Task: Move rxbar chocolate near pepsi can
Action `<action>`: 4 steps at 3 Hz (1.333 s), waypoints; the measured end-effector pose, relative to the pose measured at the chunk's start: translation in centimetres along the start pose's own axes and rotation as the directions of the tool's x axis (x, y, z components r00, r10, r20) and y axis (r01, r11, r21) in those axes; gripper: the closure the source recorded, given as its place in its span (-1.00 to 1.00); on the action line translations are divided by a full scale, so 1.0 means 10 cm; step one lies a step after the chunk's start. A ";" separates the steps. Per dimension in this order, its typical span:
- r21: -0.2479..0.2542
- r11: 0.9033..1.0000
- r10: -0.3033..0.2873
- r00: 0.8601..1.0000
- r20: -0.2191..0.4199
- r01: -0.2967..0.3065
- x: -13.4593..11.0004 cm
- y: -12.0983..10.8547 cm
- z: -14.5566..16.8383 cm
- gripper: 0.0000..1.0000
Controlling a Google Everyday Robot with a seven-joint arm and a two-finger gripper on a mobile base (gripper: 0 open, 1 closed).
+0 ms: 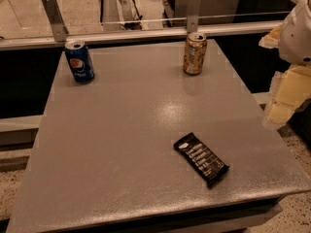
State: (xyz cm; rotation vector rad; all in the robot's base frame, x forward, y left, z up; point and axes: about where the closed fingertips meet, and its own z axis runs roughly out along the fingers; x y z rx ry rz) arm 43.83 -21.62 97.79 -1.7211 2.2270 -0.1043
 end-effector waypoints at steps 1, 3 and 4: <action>0.000 1.000 0.000 1.000 0.000 0.000 0.00 0.00 0.00 -1.00; -0.046 0.994 0.104 0.994 0.015 -0.103 -0.04 0.21 0.27 -1.00; -0.125 0.958 0.262 0.965 0.020 -0.258 -0.12 0.61 0.60 -1.00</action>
Offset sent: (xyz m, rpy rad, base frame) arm -0.0001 0.0047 -0.0130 0.0287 0.0330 -0.0247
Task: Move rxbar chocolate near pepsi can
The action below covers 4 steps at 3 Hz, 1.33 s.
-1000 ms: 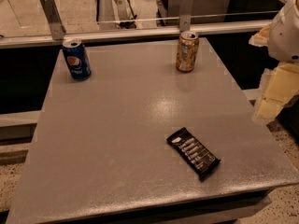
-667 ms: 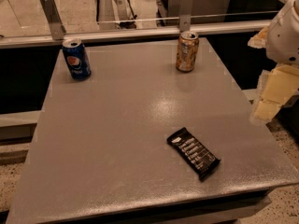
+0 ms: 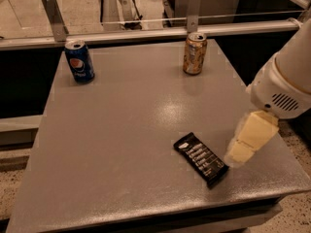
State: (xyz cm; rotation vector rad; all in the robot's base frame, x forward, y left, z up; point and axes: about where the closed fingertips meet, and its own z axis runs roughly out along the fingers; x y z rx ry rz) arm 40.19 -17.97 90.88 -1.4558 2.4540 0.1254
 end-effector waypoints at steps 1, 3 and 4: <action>-0.081 0.992 0.102 0.995 0.017 -0.101 -0.13 0.39 0.33 -1.00; -0.117 0.984 0.142 0.990 0.027 -0.138 -0.42 0.90 0.82 -0.51; -0.076 0.989 0.132 0.991 0.022 -0.130 -0.42 0.91 0.92 -0.06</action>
Offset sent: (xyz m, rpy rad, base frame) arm -0.0454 0.1104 -0.0760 0.1693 0.1736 -0.1254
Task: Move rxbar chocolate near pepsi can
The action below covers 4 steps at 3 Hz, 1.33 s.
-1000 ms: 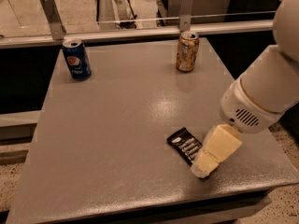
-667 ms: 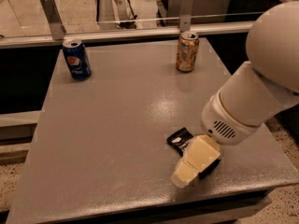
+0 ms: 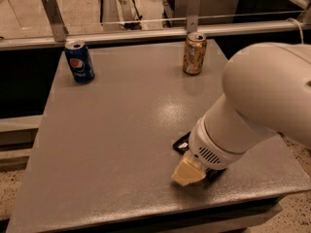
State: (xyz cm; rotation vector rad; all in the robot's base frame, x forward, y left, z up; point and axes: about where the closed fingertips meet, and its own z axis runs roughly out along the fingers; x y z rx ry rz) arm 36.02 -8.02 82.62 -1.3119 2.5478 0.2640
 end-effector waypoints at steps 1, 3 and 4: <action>0.000 1.000 0.000 1.000 0.000 0.000 -0.01 0.00 -0.02 0.41; 0.000 1.000 0.000 1.000 0.000 0.000 -0.02 0.00 -0.05 1.00; 0.001 1.000 0.000 1.000 0.000 0.000 -0.02 0.00 -0.07 0.65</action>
Offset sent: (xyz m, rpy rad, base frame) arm 0.0311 -0.0322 -0.0072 -0.1034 -0.1457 -0.0294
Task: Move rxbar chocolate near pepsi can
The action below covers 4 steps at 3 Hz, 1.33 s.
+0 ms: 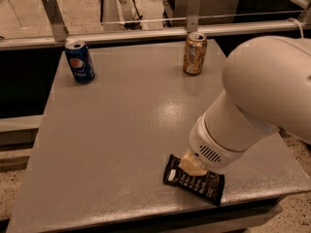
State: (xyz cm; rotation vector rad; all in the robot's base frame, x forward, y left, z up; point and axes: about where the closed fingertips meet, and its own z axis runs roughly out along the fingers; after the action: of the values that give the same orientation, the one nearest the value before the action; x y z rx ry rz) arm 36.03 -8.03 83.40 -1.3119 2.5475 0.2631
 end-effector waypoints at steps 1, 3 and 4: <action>0.082 0.994 -0.078 0.997 0.022 0.076 -0.06 -0.23 -0.17 0.20; 0.177 0.970 -0.174 0.984 0.039 0.165 -0.12 -0.54 -0.41 -0.73; 0.110 0.985 -0.137 0.990 0.033 0.132 -0.06 -0.48 -0.44 -1.00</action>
Offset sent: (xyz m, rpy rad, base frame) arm 0.0612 -0.0410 0.0566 -0.1176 -0.3124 0.1442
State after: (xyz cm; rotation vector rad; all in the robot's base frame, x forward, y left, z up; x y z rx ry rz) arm 39.67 -11.54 87.57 -1.4145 2.3907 0.1227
